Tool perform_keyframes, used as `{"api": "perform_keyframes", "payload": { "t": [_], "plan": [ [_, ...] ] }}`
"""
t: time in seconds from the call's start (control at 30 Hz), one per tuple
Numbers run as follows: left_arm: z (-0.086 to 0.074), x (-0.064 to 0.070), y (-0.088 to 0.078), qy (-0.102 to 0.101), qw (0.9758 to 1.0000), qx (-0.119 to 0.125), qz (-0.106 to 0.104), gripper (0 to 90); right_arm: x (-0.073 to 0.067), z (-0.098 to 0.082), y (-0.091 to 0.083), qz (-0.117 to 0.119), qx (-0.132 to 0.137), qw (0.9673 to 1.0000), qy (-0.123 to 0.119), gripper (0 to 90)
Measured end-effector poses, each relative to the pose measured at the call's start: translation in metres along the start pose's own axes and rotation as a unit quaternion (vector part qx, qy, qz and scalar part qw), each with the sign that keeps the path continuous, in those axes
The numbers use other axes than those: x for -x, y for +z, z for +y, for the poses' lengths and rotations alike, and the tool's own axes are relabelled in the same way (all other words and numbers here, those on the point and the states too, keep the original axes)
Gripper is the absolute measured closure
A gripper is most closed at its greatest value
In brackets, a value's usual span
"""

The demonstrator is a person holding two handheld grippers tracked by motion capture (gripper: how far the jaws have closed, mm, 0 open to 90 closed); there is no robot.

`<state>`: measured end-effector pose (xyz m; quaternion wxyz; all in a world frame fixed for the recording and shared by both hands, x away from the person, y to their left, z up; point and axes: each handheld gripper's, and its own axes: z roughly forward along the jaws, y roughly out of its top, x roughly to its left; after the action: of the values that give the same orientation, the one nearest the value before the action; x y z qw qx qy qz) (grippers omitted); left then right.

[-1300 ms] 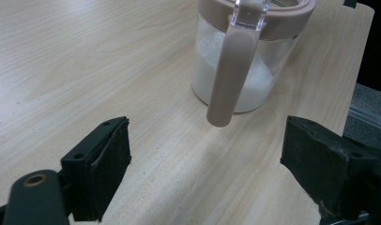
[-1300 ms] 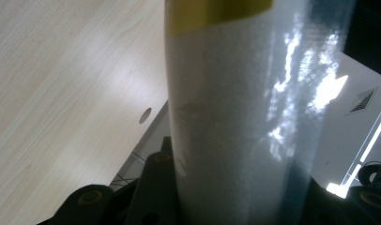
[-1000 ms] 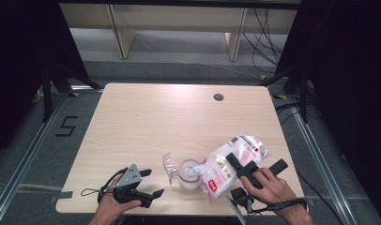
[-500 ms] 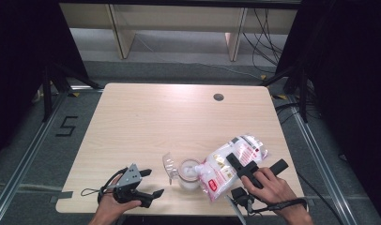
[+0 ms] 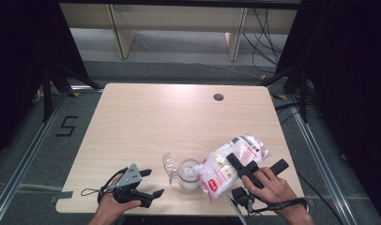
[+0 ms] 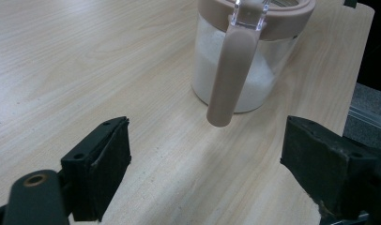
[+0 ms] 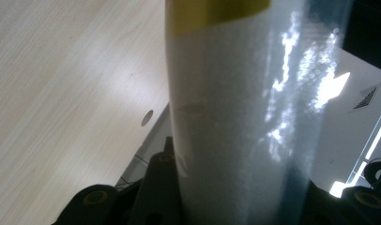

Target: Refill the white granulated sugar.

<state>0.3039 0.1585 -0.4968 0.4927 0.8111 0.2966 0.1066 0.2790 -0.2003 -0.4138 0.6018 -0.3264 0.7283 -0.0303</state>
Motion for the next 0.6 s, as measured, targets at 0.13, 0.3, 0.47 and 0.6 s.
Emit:
{"api": "perform_keyframes", "payload": {
  "t": [0.13, 0.3, 0.47, 0.6],
  "plan": [
    [0.0000, -0.0002, 0.0000, 0.000, 1.0000, 0.000, 0.000, 15.6, 0.0001, -0.0003, -0.0001, -0.001, -0.001, 1.0000, -0.001, 77.8],
    [-0.0001, -0.0001, 0.0001, 0.000, 1.0000, -0.001, 0.001, 15.6, 0.0000, -0.0001, -0.0001, 0.000, -0.001, 1.0000, -0.002, 77.8],
    [-0.0001, -0.0004, -0.0001, 0.001, 1.0000, -0.002, 0.001, 15.5, 0.0005, -0.0003, -0.0002, 0.001, 0.001, 1.0000, 0.000, 77.8],
    [-0.0001, 0.0000, 0.0001, 0.000, 1.0000, 0.000, 0.000, 15.6, 0.0006, -0.0002, -0.0002, 0.001, 0.000, 1.0000, -0.001, 77.9]
  ]
}}
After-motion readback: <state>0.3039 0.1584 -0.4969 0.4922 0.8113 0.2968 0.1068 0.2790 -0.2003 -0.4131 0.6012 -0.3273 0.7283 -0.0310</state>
